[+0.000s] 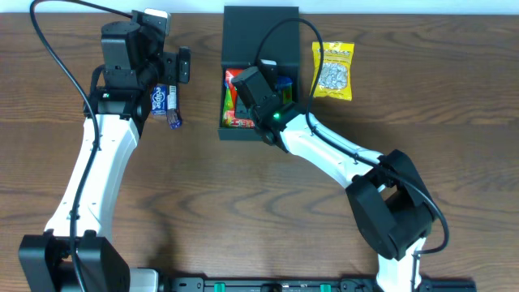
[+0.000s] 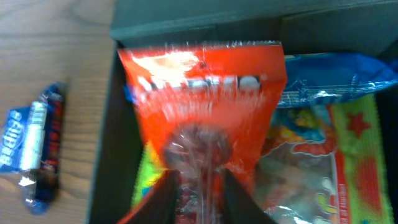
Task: Pack container
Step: 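Carry the red bag over the box and lower it in, then push the red bag down into the box and release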
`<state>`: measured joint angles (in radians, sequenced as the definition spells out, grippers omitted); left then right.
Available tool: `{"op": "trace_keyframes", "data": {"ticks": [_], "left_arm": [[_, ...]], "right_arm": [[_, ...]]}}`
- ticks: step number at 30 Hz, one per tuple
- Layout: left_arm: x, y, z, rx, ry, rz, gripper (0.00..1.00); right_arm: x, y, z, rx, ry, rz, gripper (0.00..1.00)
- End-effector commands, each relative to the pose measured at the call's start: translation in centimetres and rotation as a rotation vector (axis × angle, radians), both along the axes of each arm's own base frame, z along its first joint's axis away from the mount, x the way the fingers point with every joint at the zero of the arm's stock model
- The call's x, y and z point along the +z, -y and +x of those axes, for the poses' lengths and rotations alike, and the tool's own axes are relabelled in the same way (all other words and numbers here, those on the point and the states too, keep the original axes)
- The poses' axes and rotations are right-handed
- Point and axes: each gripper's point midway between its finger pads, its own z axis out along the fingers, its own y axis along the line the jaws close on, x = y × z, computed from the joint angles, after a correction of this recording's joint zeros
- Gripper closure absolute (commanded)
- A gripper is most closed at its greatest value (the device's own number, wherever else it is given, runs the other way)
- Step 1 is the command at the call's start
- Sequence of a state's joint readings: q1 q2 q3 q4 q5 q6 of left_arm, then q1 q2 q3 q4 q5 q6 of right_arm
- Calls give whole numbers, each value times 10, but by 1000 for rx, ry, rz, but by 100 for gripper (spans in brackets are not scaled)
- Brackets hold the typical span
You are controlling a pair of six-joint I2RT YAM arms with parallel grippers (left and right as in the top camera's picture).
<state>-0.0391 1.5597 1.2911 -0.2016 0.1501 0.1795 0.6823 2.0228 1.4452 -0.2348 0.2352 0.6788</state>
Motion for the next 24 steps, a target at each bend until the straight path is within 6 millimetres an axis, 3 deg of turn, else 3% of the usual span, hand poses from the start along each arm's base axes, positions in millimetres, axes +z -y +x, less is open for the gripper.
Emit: {"op": "trace_keyframes", "data": {"ticks": [1,3,5,7,9,11,12,13,17,24], "left_arm": [[19,-4,-1,14,43,-8,5],[19,-4,-1,14,44,-8,5],[19,-4,-1,14,43,-8,5],[19,-4,-1,14,43,-8,5],[19,-4,-1,14,43,-8,5],[19,-4,-1,14,43,-8,5],[19,-4,-1,14,43,-8,5],[19,-4,-1,14,43,-8,5],[19,-4,-1,14,43,-8,5],[19,-4,-1,14,42,-8,5]], "right_arm": [[-13,-21,-7,80,-38,40,65],[-6,-28,-5,129,-8,44,57],[1,-29,-3,157,20,31,41],[9,-27,-1,174,42,18,39],[21,-24,1,191,70,8,50],[39,-22,2,208,107,4,74],[46,-20,2,211,120,4,92],[54,-19,3,211,134,8,99],[61,-13,5,220,151,-8,99],[14,1,6,204,46,-72,99]]}}
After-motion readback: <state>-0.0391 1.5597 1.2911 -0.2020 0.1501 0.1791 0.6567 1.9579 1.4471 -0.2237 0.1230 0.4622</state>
